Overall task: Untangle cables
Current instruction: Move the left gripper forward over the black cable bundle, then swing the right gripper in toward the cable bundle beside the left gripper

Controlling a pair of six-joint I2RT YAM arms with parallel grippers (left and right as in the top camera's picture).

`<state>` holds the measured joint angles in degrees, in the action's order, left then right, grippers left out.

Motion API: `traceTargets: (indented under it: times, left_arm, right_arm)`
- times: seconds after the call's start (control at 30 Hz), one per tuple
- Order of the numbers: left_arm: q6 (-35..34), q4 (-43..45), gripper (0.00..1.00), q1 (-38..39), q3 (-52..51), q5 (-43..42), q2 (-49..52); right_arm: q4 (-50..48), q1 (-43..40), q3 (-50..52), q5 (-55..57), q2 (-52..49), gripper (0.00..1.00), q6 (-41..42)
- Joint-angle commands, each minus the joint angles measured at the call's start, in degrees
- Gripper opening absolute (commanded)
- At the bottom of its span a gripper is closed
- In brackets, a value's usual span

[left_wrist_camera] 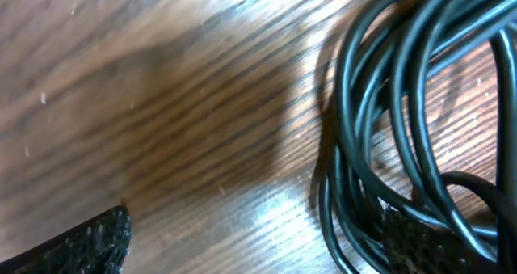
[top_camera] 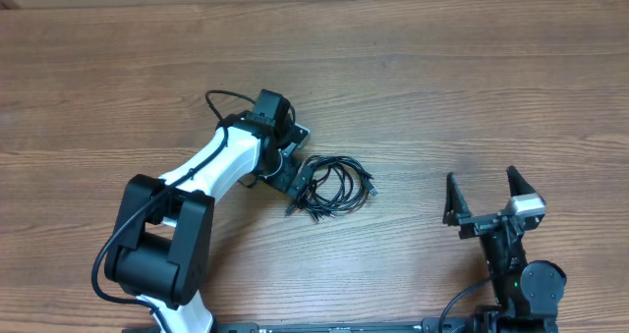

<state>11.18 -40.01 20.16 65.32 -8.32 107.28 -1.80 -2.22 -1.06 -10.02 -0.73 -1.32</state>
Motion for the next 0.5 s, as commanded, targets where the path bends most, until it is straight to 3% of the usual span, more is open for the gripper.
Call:
traceTargets:
  times: [0.0, 0.27, 0.47]
  left_arm:
    - [8.94, 1.16, 0.99, 0.13, -0.31, 0.39, 2.45]
    - [11.41, 4.17, 0.99, 0.13, -0.15, -1.33, 2.43]
    - [12.24, 5.60, 1.00, 0.13, 0.61, -7.87, 2.43]
  right_arm:
    - [-2.14, 0.11, 0.59, -6.80, 0.55, 1.00, -0.07]
    - [-2.93, 0.11, 0.59, -25.70, 0.55, 1.00, -0.72]
    - [-7.21, 0.11, 0.57, -37.24, 0.55, 1.00, -0.72]
